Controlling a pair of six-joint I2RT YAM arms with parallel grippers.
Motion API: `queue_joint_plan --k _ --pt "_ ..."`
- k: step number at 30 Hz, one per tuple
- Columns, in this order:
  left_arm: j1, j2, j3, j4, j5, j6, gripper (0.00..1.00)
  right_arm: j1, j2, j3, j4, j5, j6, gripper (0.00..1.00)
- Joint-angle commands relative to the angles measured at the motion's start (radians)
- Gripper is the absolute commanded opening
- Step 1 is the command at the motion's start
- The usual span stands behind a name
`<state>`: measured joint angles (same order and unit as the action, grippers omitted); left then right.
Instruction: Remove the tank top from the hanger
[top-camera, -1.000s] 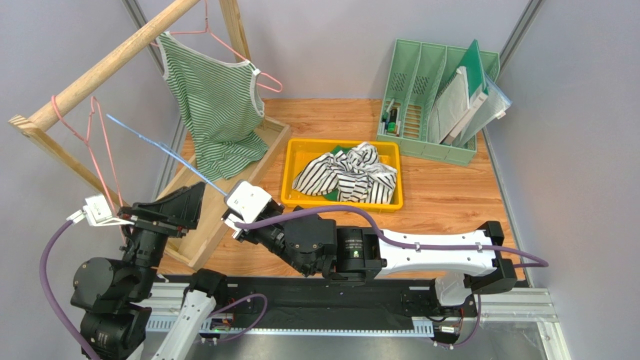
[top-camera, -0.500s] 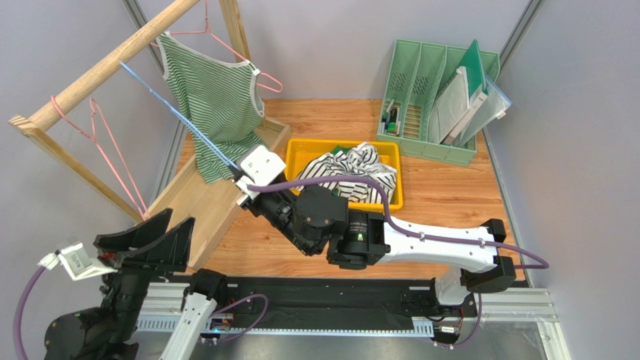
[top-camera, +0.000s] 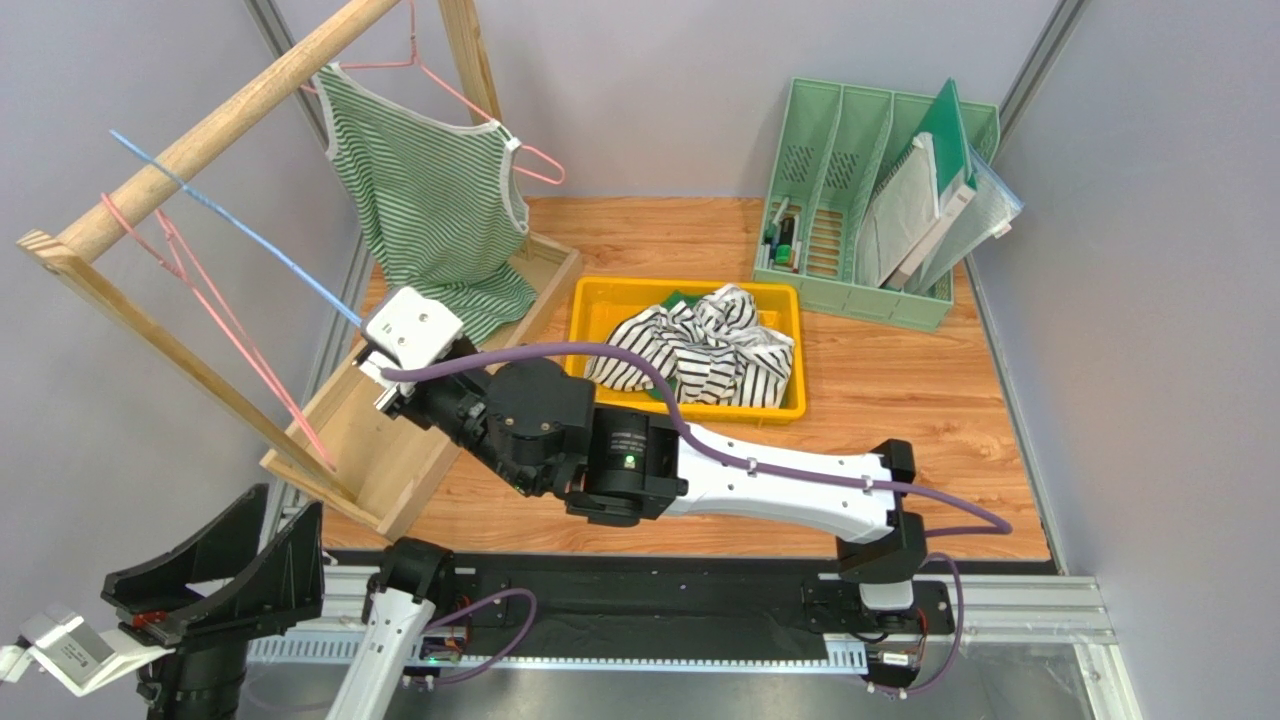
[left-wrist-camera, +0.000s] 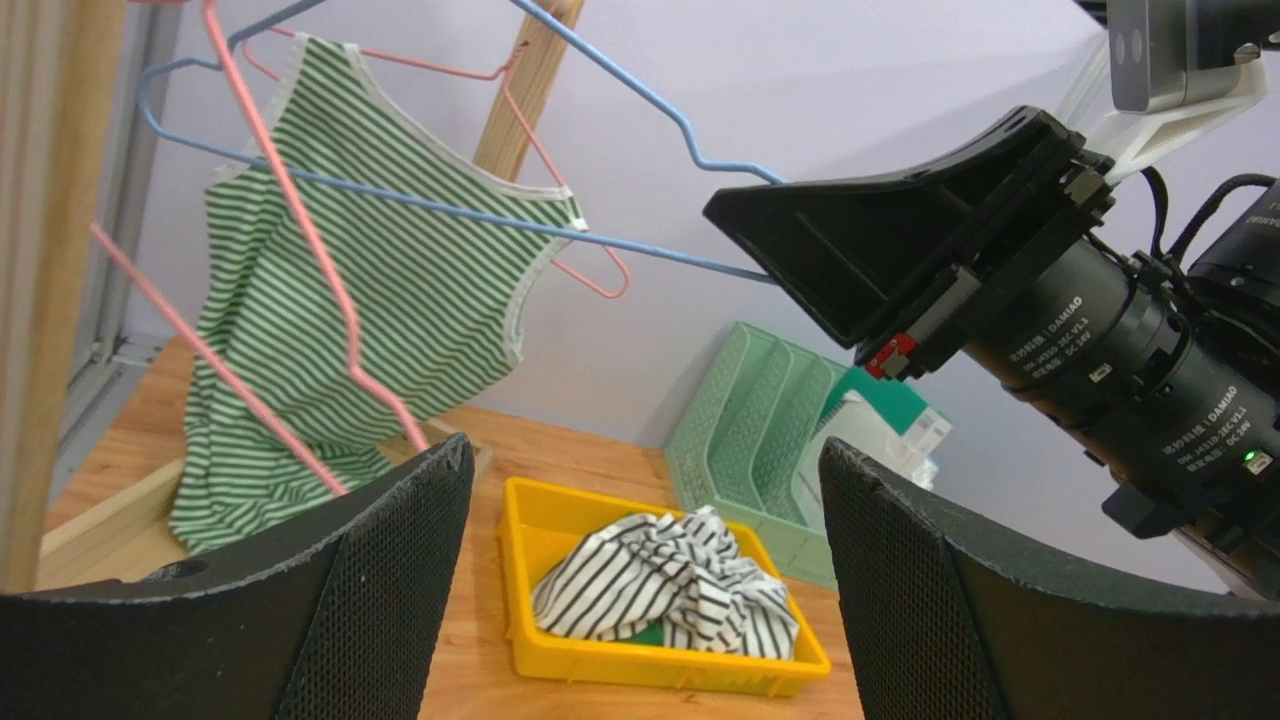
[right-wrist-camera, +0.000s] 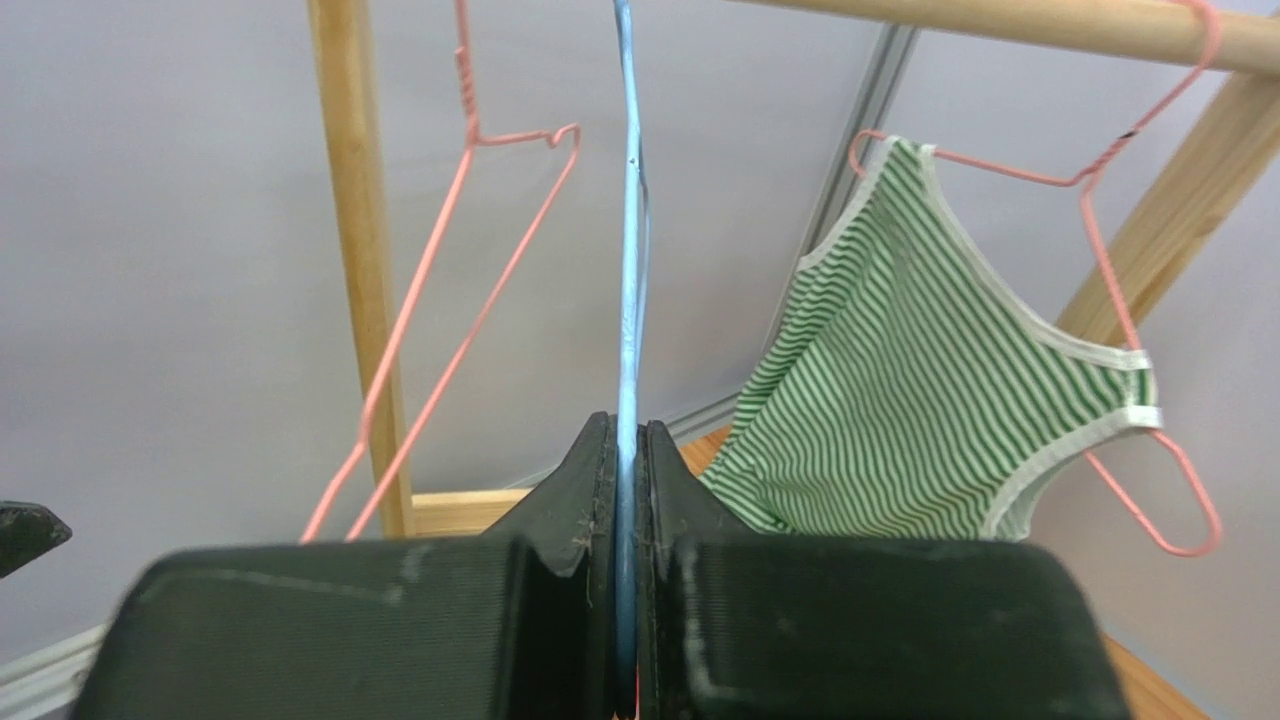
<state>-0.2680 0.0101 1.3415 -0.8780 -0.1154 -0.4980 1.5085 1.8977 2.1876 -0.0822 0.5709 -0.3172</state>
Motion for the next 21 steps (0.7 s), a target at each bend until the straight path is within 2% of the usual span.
queue_joint_plan --k 1,8,14,15,16,18,19,20,21 --pt "0.0 -0.038 0.024 -0.078 -0.044 0.05 0.89 0.001 0.046 0.086 -0.036 -0.063 0.035 0.0" --pt "0.0 -0.044 0.039 -0.076 -0.052 0.041 0.87 0.001 0.014 -0.011 -0.039 -0.082 0.082 0.0" --pt "0.0 0.026 0.087 -0.029 -0.023 0.016 0.86 0.002 -0.026 -0.106 -0.031 -0.071 0.119 0.02" --pt "0.0 0.037 0.096 -0.02 -0.007 0.01 0.86 0.004 -0.028 -0.112 -0.031 -0.066 0.122 0.05" --pt "0.0 0.05 0.111 -0.009 0.003 0.003 0.86 0.004 -0.029 -0.117 -0.04 -0.059 0.131 0.17" --pt "0.0 0.099 0.125 0.025 0.043 -0.025 0.86 0.004 -0.032 -0.126 -0.051 -0.051 0.141 0.29" --pt "0.0 0.123 0.143 0.033 0.06 -0.033 0.86 0.004 -0.04 -0.13 -0.062 -0.048 0.154 0.4" --pt "0.0 0.176 0.156 0.051 0.08 -0.039 0.86 0.004 -0.046 -0.149 -0.065 -0.048 0.159 0.43" --pt "0.0 0.207 0.183 0.057 0.129 -0.039 0.86 0.004 -0.055 -0.163 -0.065 -0.048 0.165 0.53"
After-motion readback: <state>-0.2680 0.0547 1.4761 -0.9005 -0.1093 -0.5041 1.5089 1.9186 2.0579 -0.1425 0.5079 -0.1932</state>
